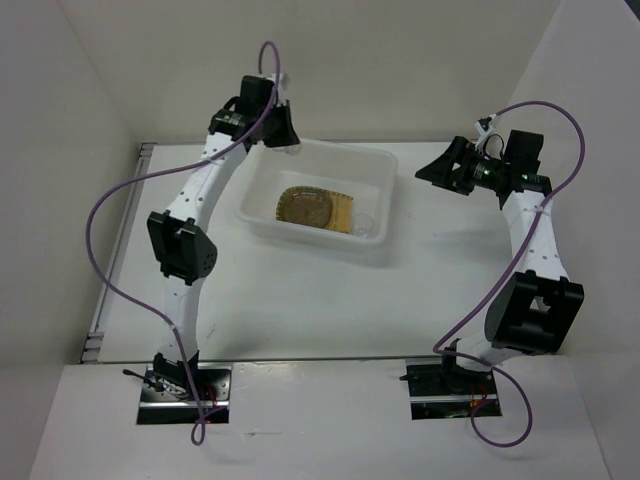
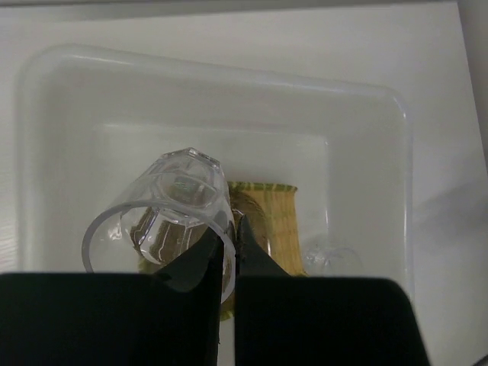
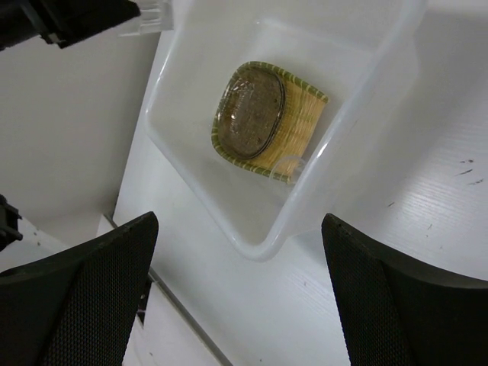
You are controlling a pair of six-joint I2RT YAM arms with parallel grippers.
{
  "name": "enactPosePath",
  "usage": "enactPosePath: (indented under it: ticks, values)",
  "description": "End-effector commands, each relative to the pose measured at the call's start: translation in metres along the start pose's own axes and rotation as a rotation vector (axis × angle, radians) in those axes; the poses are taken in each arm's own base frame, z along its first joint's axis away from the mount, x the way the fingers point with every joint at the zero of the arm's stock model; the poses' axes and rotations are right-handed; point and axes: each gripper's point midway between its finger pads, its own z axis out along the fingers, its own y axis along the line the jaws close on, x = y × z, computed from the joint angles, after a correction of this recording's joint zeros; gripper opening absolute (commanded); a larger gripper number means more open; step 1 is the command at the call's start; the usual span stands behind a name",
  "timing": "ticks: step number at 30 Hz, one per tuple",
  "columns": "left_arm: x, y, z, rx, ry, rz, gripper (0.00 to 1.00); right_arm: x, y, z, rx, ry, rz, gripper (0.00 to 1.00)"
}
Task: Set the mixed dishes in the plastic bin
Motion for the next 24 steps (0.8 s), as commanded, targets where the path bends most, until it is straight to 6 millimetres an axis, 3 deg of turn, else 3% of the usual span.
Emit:
enactPosePath:
  ticks: [1, 2, 4, 5, 11, 12, 13, 14, 17, 22, 23, 24]
  values:
    - [0.013, -0.038, 0.011, 0.100, 0.044, 0.097, 0.01, -0.003, 0.002, -0.006, 0.010, -0.021, -0.050, 0.92]
    - [0.019, -0.054, 0.016, 0.125, 0.050, 0.113, 0.02, -0.003, 0.002, -0.006, 0.010, -0.021, -0.050, 0.92]
    - [0.033, -0.064, 0.032, 0.138, 0.077, 0.116, 0.02, -0.003, 0.000, -0.006, 0.019, -0.023, -0.049, 0.92]
    - [0.033, -0.082, 0.030, 0.165, 0.067, 0.132, 0.02, -0.003, 0.000, -0.006, 0.019, -0.023, -0.059, 0.92]
    - [0.061, -0.123, 0.056, 0.227, 0.093, 0.157, 0.03, -0.002, -0.002, -0.006, 0.029, -0.020, -0.060, 0.92]
    - [0.075, -0.129, 0.065, 0.235, 0.114, 0.166, 0.03, -0.002, -0.003, -0.006, 0.029, -0.020, -0.071, 0.92]
    - [0.073, -0.135, 0.066, 0.240, 0.099, 0.172, 0.03, -0.002, -0.003, -0.006, 0.029, -0.020, -0.071, 0.92]
    - [0.085, -0.140, 0.075, 0.239, 0.113, 0.180, 0.03, -0.002, -0.003, -0.006, 0.029, -0.020, -0.071, 0.92]
    - [0.096, -0.142, 0.084, 0.230, 0.127, 0.187, 0.03, -0.003, 0.000, -0.008, 0.028, -0.025, -0.088, 0.92]
    - [0.138, -0.156, 0.106, 0.188, 0.170, 0.208, 0.05, -0.004, 0.002, -0.010, 0.027, -0.030, -0.104, 0.92]
    - [0.148, -0.149, 0.115, 0.168, 0.189, 0.209, 0.06, -0.001, 0.002, -0.009, 0.019, -0.023, -0.106, 0.92]
    - [0.149, -0.158, 0.113, 0.177, 0.176, 0.218, 0.06, -0.001, 0.002, -0.009, 0.019, -0.023, -0.106, 0.92]
